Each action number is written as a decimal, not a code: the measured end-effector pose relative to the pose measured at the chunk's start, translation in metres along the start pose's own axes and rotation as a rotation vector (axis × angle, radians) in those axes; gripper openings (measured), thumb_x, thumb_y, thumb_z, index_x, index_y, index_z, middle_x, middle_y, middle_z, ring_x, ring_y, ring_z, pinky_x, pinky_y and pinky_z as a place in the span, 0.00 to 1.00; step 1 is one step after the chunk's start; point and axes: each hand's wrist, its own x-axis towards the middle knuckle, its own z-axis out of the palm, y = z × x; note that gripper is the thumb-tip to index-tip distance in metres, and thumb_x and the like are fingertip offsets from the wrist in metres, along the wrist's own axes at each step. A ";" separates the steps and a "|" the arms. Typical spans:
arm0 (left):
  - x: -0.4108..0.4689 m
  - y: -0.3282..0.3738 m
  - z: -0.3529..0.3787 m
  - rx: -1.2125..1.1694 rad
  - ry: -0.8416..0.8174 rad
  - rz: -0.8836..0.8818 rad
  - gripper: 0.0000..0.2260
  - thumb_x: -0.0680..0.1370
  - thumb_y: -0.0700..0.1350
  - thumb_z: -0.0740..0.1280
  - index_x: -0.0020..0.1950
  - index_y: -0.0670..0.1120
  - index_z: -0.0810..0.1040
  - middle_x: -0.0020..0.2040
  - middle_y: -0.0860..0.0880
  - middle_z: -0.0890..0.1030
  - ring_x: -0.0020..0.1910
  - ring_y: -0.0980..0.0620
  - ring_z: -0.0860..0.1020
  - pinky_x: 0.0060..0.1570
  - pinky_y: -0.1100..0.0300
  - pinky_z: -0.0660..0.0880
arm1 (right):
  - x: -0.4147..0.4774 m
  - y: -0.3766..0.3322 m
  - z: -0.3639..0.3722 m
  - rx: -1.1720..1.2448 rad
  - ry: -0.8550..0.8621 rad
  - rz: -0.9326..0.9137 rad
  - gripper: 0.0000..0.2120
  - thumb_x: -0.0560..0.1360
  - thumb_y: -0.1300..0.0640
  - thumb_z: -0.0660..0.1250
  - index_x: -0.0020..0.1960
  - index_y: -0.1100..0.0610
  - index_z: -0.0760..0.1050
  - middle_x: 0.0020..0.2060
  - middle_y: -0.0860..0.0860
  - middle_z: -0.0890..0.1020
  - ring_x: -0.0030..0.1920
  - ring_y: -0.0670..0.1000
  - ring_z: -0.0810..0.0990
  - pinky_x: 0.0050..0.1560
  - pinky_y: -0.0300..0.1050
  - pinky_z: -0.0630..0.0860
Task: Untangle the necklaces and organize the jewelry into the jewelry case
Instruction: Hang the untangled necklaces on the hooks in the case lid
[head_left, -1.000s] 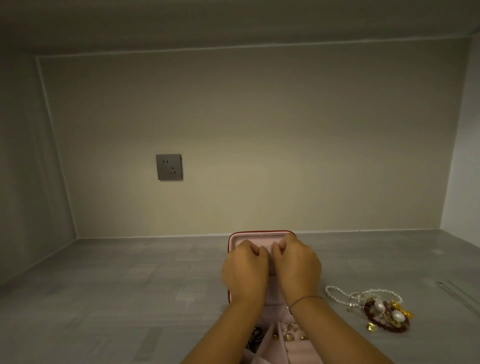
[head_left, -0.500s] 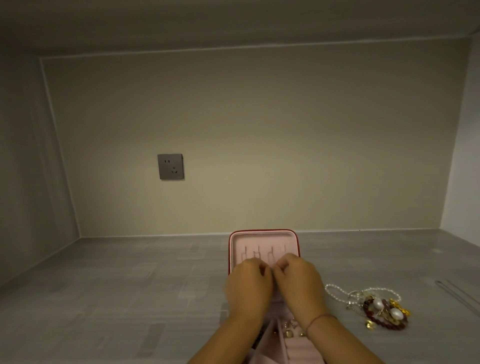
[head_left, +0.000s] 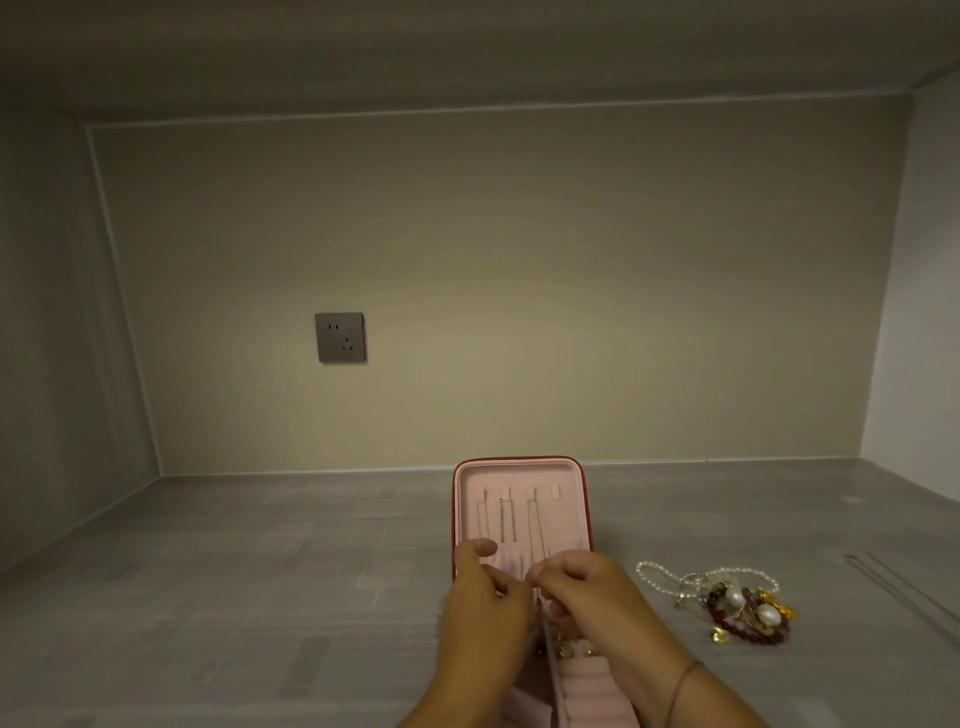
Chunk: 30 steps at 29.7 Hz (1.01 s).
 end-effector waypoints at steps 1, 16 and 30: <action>0.001 -0.001 0.001 0.015 -0.072 -0.014 0.15 0.74 0.37 0.66 0.57 0.50 0.69 0.43 0.49 0.80 0.42 0.53 0.79 0.45 0.59 0.78 | -0.002 -0.002 -0.002 -0.027 0.010 -0.034 0.08 0.74 0.64 0.66 0.37 0.61 0.80 0.25 0.45 0.78 0.29 0.44 0.74 0.27 0.31 0.69; 0.018 0.030 -0.019 -0.222 -0.173 0.165 0.08 0.75 0.35 0.68 0.42 0.46 0.83 0.33 0.49 0.83 0.31 0.57 0.78 0.35 0.66 0.76 | -0.001 0.001 -0.024 0.106 -0.162 -0.094 0.07 0.76 0.64 0.65 0.48 0.57 0.80 0.35 0.51 0.79 0.36 0.46 0.74 0.35 0.38 0.71; 0.028 0.028 -0.018 -0.195 -0.275 0.193 0.07 0.73 0.34 0.70 0.41 0.45 0.84 0.34 0.49 0.84 0.34 0.56 0.81 0.36 0.66 0.77 | 0.003 0.005 -0.018 -0.011 -0.111 -0.223 0.22 0.69 0.64 0.73 0.60 0.51 0.74 0.46 0.53 0.80 0.40 0.45 0.77 0.36 0.33 0.74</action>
